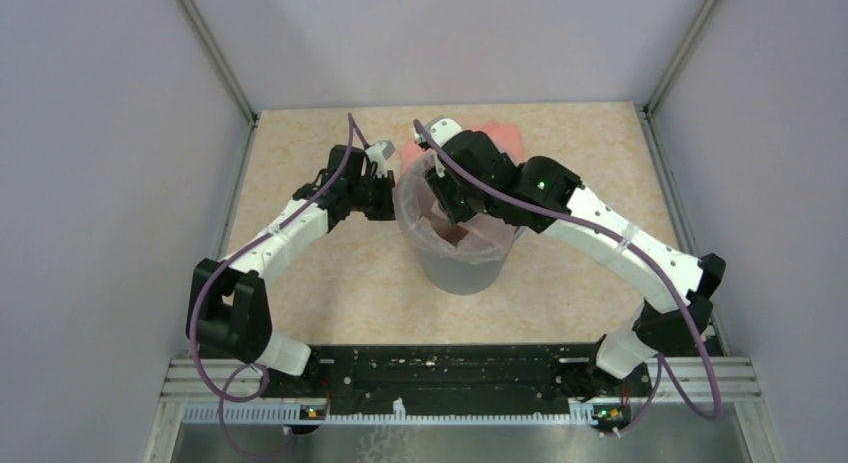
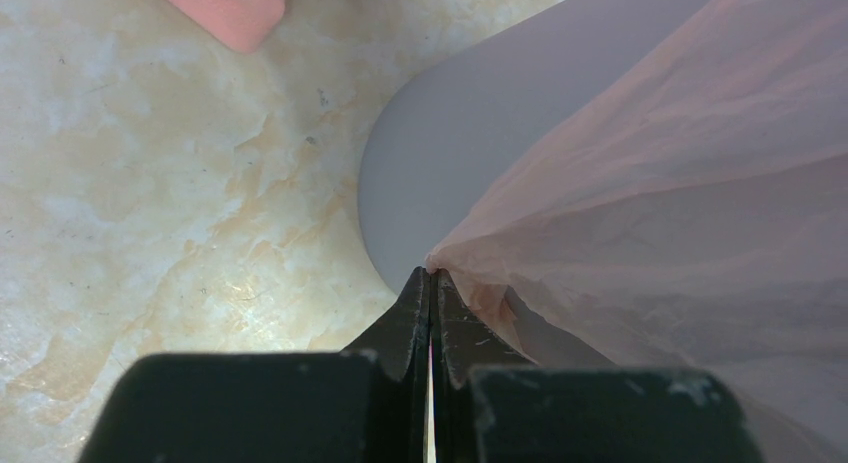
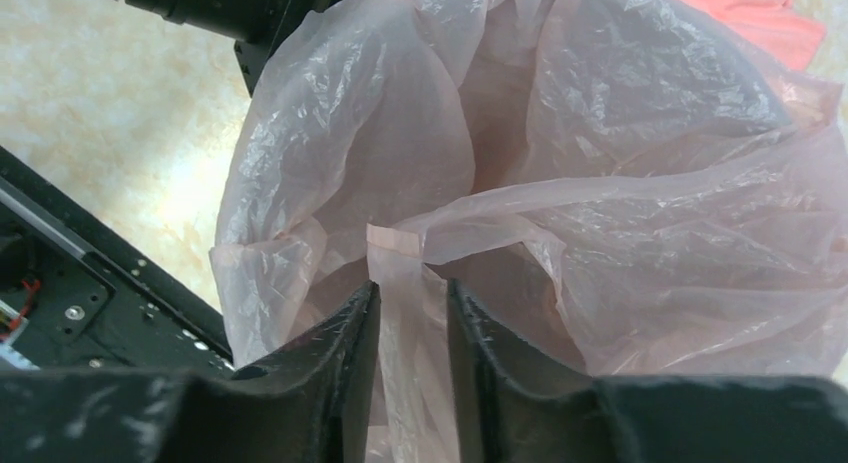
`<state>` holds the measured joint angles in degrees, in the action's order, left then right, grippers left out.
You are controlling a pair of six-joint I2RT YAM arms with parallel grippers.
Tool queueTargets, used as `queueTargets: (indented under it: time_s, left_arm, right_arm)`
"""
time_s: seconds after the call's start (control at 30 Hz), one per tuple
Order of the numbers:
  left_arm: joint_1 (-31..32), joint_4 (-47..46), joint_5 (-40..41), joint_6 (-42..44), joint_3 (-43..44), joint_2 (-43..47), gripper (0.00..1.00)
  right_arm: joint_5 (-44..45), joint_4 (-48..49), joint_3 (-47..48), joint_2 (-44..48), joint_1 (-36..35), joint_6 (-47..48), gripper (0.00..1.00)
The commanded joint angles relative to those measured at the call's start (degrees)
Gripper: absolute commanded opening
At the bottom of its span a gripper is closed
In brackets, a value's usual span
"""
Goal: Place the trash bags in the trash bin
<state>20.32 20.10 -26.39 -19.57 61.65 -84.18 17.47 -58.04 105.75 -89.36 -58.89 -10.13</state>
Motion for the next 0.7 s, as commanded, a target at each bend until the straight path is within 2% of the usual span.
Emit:
queueTargets:
  time_s: [0.0,0.13,0.37,0.5,0.67]
  left_arm:
    - [0.19,-2.77,-1.70,0.41,-0.38,1.26,0.00]
    - [0.20,-2.79,-1.97,0.41,-0.47,1.28,0.00]
    - [0.19,-3.78,-2.80,0.37,-1.03,1.34,0.00]
    - [0.22,-4.63,-3.56,-0.09,-1.60,1.54,0.00]
    - [0.17,-4.71,-3.94,-0.11,-1.71,1.59,0.00]
  right_arm:
    - [-0.09,2.26,0.22,-0.22,-0.63,-0.67,0.23]
    - [2.16,2.46,0.16,1.51,-0.61,-1.15,0.01]
    - [14.38,3.13,-1.48,7.97,-0.61,-3.09,0.00]
    - [23.93,5.18,-7.54,13.98,-0.21,-4.32,0.00]
    - [30.23,6.31,-15.93,21.15,1.92,-7.52,0.00]
